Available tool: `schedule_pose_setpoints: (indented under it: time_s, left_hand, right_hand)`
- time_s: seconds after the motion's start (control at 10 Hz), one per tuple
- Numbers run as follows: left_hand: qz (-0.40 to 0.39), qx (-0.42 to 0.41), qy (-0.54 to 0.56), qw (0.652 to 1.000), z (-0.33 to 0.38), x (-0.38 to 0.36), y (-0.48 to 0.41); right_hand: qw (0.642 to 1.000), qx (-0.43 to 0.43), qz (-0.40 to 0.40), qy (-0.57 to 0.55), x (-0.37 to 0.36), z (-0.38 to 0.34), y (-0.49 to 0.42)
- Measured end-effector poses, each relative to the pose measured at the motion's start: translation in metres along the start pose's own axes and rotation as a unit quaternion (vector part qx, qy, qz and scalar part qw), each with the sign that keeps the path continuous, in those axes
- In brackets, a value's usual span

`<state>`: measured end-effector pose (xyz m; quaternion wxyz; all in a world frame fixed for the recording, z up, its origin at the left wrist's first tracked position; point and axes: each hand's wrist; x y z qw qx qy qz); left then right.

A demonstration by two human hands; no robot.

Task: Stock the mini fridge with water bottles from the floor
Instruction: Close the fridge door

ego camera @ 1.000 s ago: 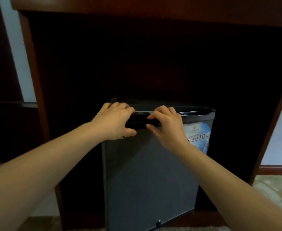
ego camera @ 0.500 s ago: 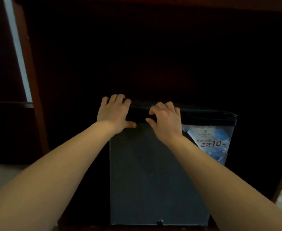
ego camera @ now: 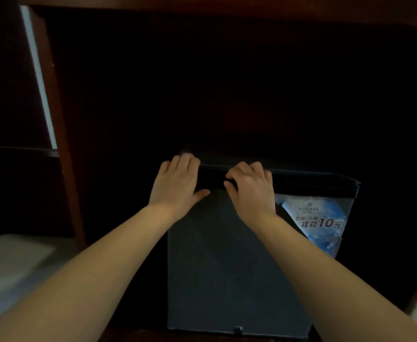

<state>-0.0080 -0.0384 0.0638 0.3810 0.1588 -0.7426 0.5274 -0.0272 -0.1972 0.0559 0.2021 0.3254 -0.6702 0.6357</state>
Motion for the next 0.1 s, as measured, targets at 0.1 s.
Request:
schedule_pose_setpoints:
  time_s: [0.1]
  left_hand:
    - [-0.042, -0.063, 0.078, 0.994, 0.0032, 0.0055, 0.0132]
  right_hand:
    - [1.0, 0.0, -0.012, 0.007, 0.0058, 0.0024, 0.0016]
Point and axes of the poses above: each hand's wrist, its own y-axis away from the middle knuckle, its own x-axis out of the back of the hand, z = x × y, and after that the axes turned 5 degrees about -x, right-handed
